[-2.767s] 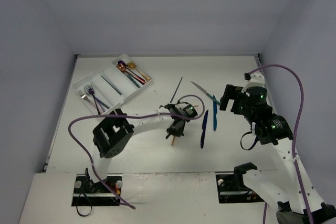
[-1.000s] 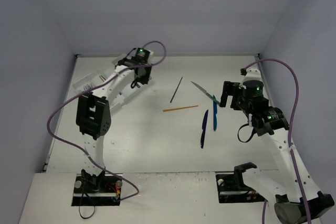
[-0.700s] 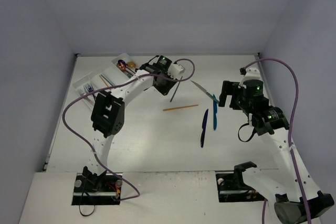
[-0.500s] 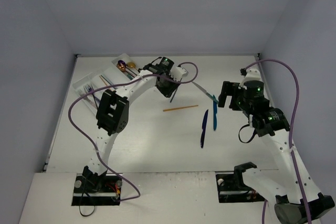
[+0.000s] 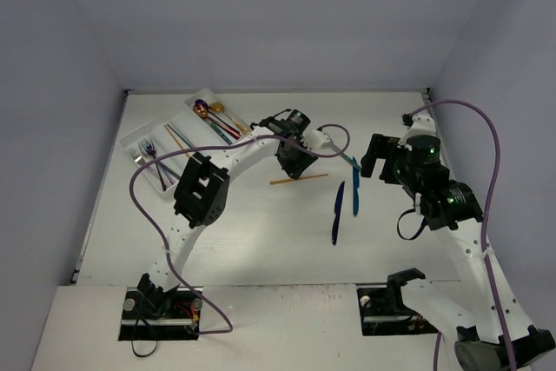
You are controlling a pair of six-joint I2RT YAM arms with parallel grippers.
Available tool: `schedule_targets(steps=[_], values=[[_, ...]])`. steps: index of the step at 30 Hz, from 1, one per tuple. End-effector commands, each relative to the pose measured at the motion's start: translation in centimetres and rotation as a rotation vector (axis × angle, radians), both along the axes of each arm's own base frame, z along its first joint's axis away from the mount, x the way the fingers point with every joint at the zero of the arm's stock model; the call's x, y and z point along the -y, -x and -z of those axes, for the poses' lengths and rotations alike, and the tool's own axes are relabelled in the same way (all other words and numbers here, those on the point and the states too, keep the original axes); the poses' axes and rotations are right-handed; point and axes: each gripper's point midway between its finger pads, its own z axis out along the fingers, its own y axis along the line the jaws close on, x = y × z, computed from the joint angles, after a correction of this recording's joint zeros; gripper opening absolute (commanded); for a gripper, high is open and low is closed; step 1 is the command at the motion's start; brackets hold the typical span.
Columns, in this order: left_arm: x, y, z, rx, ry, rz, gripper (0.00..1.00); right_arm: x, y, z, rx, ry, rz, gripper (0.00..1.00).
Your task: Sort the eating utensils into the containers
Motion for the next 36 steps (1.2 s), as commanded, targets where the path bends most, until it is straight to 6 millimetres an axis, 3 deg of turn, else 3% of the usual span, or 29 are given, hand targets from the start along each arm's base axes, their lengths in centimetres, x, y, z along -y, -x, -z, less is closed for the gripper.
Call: schedule_targets(steps=[1, 11, 16, 21, 23, 25, 27, 32, 36], values=[[1.2, 0.5, -1.4, 0.030, 0.018, 0.040, 0.32, -0.2, -0.2, -1.3, 0.052, -0.045, 0.011, 0.95], [0.9, -0.2, 1.0, 0.022, -0.030, 0.024, 0.32, -0.5, 0.1, -1.8, 0.062, -0.066, 0.000, 0.95], [0.3, 0.7, 2.5, -0.026, -0.054, 0.014, 0.31, -0.5, 0.4, -1.9, 0.066, -0.076, 0.000, 0.95], [-1.2, 2.8, 3.7, -0.091, -0.092, -0.017, 0.16, -0.5, 0.6, -1.9, 0.068, -0.084, 0.004, 0.95], [-1.6, 3.3, 3.0, -0.090, -0.091, -0.026, 0.05, -0.5, 0.6, -1.9, 0.068, -0.085, 0.005, 0.95], [-2.5, 4.2, 2.7, -0.093, -0.108, -0.029, 0.00, -0.5, 0.5, -1.8, 0.064, -0.084, 0.005, 0.95], [-3.0, 4.5, 1.1, -0.067, -0.101, -0.028, 0.00, -0.5, 0.5, -1.7, 0.060, -0.082, 0.005, 0.95], [-4.3, 4.9, -5.9, 0.054, -0.022, -0.046, 0.00, -0.3, 0.2, -1.5, 0.054, -0.069, 0.016, 0.95], [-7.6, 1.9, -10.6, 0.118, 0.066, -0.254, 0.00, -0.2, -0.1, -1.4, 0.049, -0.055, 0.018, 0.95]])
